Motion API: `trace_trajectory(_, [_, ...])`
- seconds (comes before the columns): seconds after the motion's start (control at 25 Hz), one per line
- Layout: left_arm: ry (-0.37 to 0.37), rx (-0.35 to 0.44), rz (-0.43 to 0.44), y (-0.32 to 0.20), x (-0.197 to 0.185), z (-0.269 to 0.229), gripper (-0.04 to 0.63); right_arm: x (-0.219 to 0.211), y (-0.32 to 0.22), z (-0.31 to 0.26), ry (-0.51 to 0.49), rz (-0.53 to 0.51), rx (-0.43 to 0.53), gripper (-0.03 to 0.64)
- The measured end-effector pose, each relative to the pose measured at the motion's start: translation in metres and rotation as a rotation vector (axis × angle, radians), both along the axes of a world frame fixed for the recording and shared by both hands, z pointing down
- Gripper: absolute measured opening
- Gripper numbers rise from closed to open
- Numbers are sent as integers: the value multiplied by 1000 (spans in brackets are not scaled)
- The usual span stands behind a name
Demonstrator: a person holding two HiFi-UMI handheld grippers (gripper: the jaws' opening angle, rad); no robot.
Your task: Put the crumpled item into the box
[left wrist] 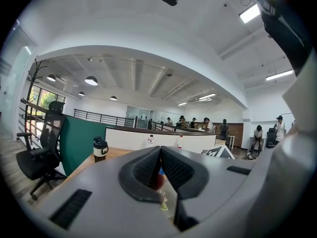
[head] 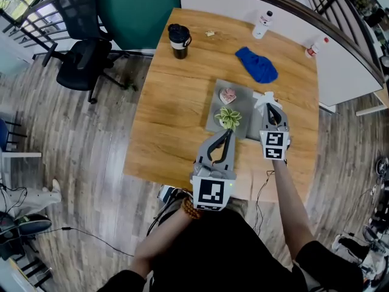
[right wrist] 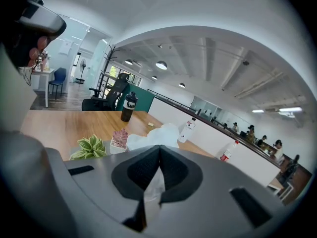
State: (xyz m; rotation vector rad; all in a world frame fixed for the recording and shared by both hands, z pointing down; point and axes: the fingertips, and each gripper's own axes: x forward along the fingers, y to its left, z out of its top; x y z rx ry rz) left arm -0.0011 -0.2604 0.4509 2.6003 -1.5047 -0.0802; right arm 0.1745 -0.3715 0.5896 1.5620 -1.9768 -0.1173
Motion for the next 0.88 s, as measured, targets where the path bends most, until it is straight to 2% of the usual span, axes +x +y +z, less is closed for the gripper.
trace_trajectory(0.88, [-56, -22, -6, -7, 1, 16, 23, 34, -9, 102, 15, 50, -188, 8])
